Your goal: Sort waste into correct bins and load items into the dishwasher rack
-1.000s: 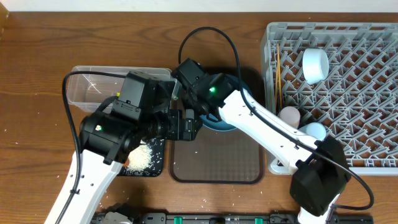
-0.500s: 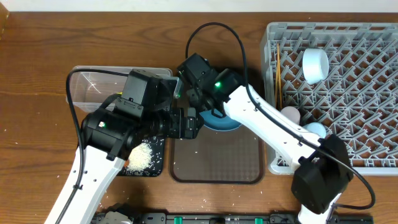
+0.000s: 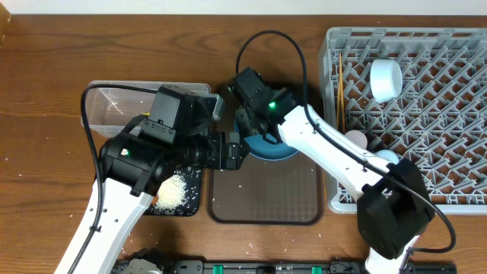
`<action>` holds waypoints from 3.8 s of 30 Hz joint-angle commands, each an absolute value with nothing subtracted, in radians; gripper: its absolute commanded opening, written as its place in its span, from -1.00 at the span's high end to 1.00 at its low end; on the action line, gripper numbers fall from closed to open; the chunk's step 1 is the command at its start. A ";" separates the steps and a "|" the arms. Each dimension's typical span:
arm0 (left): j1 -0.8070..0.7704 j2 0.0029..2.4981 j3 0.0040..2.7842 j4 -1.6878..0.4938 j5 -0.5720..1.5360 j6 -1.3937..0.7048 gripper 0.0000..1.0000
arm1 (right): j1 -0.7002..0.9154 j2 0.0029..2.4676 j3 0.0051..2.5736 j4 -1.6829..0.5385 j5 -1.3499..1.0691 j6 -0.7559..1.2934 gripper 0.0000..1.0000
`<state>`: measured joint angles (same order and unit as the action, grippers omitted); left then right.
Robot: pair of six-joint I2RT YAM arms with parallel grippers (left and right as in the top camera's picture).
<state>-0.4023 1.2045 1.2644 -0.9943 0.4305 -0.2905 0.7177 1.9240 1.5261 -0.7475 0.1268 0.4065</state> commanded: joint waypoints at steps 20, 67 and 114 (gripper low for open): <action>-0.405 1.208 1.260 -0.994 0.429 -0.281 -0.92 | 0.715 1.938 1.249 -0.406 0.010 0.415 0.10; -0.405 1.208 1.260 -0.994 0.429 -0.281 -0.92 | 0.675 1.909 1.292 -0.416 -0.210 0.343 -0.11; 0.493 1.195 1.264 -1.121 0.158 -0.255 -0.92 | 0.722 1.955 1.241 -0.409 -0.093 0.344 -0.01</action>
